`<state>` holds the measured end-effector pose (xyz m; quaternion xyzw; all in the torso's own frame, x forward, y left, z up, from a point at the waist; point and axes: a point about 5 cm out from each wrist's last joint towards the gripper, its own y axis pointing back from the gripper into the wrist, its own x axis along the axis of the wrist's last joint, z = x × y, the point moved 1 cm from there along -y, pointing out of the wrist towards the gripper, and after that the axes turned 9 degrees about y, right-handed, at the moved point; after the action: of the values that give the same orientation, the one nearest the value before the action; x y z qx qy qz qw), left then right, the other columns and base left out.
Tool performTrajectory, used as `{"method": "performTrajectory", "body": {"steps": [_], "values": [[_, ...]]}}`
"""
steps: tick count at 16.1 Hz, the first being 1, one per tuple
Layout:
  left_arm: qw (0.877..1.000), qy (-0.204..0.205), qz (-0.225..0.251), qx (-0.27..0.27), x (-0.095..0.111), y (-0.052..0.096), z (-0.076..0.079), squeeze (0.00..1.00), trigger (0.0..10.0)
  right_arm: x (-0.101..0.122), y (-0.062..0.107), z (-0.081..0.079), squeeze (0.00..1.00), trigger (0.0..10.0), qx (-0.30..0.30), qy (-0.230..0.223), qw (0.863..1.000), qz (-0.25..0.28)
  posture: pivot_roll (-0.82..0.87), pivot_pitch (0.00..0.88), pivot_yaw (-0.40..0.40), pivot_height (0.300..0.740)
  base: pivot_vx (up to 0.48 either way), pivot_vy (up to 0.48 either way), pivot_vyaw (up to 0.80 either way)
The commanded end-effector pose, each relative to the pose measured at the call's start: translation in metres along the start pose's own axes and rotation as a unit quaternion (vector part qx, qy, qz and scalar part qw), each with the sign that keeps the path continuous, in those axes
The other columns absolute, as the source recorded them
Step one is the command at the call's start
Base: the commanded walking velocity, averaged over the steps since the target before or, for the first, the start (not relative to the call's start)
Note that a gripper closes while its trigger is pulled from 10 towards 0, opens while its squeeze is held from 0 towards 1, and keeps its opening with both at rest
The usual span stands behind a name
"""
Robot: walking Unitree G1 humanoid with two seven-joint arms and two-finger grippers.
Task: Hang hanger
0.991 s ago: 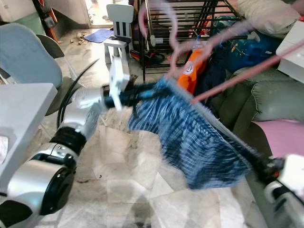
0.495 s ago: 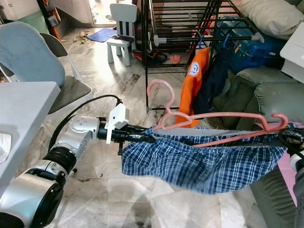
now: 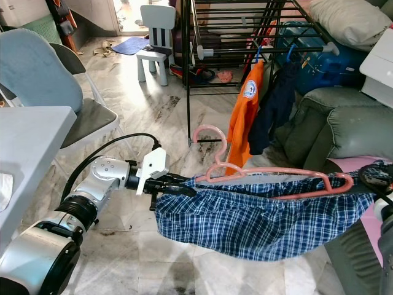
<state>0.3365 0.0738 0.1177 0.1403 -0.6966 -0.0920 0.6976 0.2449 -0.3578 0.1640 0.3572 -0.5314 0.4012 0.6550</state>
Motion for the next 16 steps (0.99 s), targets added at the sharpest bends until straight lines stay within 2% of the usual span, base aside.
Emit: {"method": "performTrajectory", "body": {"steps": [1, 5, 7, 9, 12, 13, 14, 15, 16], "values": [[0.999, -0.012, -0.028, 0.01, -0.005, 0.005, -0.002, 0.0, 0.0, 0.015, 0.0, 0.008, 0.0, 0.0, -0.022, 0.006, 0.999, 0.026, -0.08, 0.0, -0.008, 0.74, 0.0, 0.0, 0.0], [0.995, -0.027, -0.066, 0.067, -0.01, 0.001, -0.008, 0.0, 0.0, 0.019, -0.001, -0.003, 0.0, 0.0, -0.008, 0.016, 0.999, 0.034, -0.09, 0.0, -0.003, 0.74, 0.0, 0.0, 0.0], [0.987, -0.033, -0.109, 0.111, -0.018, -0.002, -0.013, 0.0, 0.0, 0.02, -0.002, -0.012, 0.0, 0.0, 0.006, 0.021, 0.999, 0.036, -0.09, 0.0, -0.001, 0.74, 0.0, 0.0, 0.0], [0.981, -0.022, -0.119, 0.154, -0.02, -0.006, -0.017, 0.0, 0.0, 0.02, -0.002, -0.017, 0.0, 0.0, 0.015, 0.029, 0.999, 0.037, -0.09, 0.0, -0.001, 0.74, 0.0, 0.0, 0.0], [0.973, -0.002, -0.1, 0.21, -0.017, -0.013, -0.023, 0.0, 0.0, 0.02, -0.004, -0.024, 0.0, 0.0, 0.021, 0.024, 0.999, 0.037, -0.09, 0.0, 0.0, 0.74, 0.0, 0.0, 0.0], [0.967, 0.024, -0.072, 0.242, -0.011, -0.018, -0.026, 0.0, 0.0, 0.02, -0.005, -0.033, 0.0, 0.0, 0.031, 0.017, 0.999, 0.036, -0.09, 0.0, 0.001, 0.74, 0.0, 0.0, 0.0], [0.957, 0.065, -0.035, 0.282, -0.005, -0.024, -0.03, 0.0, 0.0, 0.018, -0.005, -0.048, 0.0, 0.0, 0.05, 0.012, 0.998, 0.037, -0.09, 0.0, 0.004, 0.74, 0.0, 0.0, 0.0], [0.955, 0.076, -0.026, 0.287, -0.004, -0.026, -0.03, 0.0, 0.0, 0.018, -0.005, -0.054, 0.0, 0.0, 0.06, 0.011, 0.997, 0.037, -0.09, 0.0, 0.004, 0.74, 0.0, 0.0, 0.0], [0.952, 0.084, -0.014, 0.294, -0.001, -0.033, -0.029, 0.0, 0.0, 0.018, 0.0, -0.077, 0.0, 0.0, 0.106, 0.011, 0.993, 0.048, -0.09, 0.0, 0.004, 0.74, 0.0, 0.0, 0.0]]}}
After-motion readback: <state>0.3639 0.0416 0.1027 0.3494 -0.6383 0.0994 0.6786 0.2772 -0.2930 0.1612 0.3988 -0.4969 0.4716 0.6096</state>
